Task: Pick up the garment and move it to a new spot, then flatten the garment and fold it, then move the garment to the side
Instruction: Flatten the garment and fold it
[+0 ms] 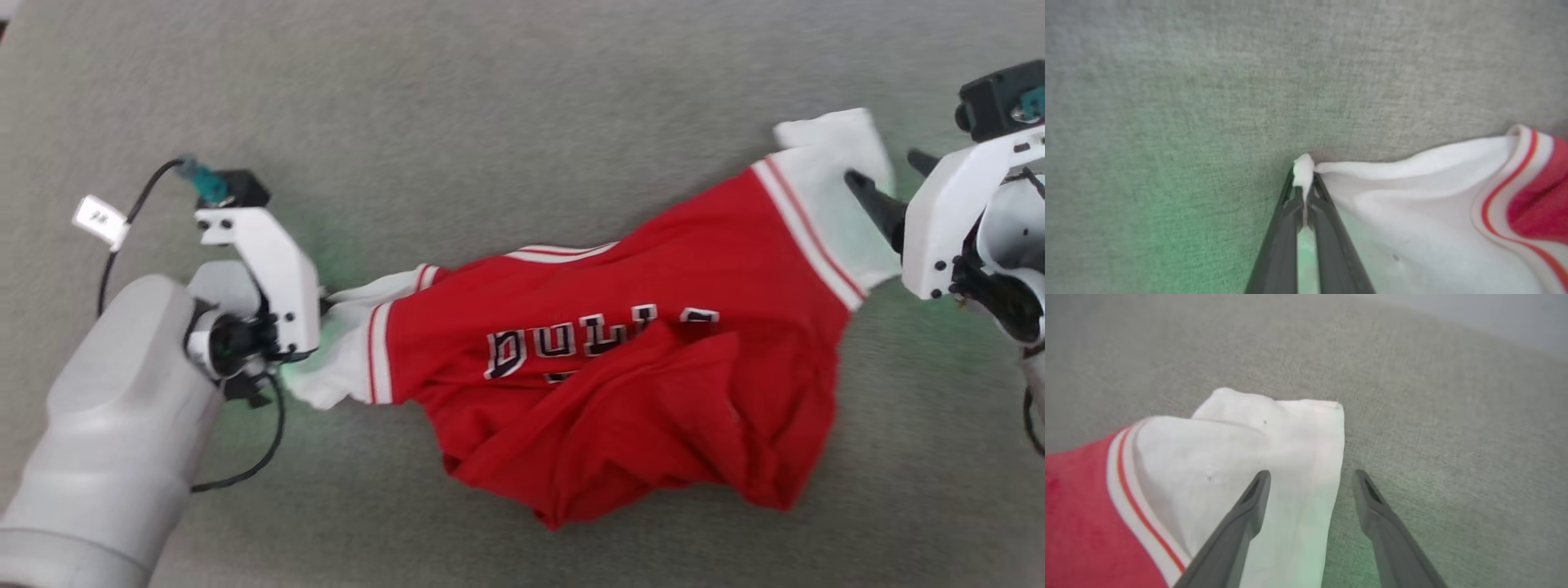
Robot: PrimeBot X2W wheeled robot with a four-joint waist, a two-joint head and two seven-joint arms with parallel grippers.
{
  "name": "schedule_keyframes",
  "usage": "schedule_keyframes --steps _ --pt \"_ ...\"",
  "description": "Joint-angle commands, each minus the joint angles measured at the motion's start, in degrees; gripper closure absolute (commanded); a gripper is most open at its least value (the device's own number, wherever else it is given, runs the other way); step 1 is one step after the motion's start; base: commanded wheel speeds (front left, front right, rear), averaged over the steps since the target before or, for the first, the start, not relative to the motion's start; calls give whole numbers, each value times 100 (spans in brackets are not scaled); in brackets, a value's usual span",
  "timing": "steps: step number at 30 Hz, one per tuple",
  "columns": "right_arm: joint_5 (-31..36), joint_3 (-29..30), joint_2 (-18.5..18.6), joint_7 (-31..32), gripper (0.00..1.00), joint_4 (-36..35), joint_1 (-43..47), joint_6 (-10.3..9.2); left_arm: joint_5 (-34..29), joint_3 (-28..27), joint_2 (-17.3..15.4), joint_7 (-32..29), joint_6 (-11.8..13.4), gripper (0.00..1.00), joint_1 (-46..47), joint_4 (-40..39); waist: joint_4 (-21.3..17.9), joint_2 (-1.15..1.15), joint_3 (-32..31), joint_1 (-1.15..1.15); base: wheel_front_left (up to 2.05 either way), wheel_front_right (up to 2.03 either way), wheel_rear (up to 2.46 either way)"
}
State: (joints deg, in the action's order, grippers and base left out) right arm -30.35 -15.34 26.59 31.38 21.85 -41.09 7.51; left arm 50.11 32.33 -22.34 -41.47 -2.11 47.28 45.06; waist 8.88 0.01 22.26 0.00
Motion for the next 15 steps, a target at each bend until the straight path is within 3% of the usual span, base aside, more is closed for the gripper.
schedule_keyframes --steps 1,6,12,14,15 --pt "-144 -170 89 188 0 245 -202 -3 -45 238 575 175 -76 100 -118 182 255 -1 221 0 0 0 0" --pt "-412 -794 264 625 0 1124 -597 -4 -85 312 811 367 -207 100 94 398 502 -1 376 0 0 0 0" --pt "-954 -1361 -71 1485 0 2246 -613 -2 -61 371 940 501 -311 100 201 674 638 -1 431 0 0 0 0" --pt "-1106 -1657 -59 1845 80 2326 -541 21 -46 366 925 522 -330 100 211 764 643 -1 409 0 0 0 0" --pt "-1192 -1732 -8 1963 100 2348 -555 21 -30 358 904 539 -339 100 220 812 633 -1 384 0 0 0 0"
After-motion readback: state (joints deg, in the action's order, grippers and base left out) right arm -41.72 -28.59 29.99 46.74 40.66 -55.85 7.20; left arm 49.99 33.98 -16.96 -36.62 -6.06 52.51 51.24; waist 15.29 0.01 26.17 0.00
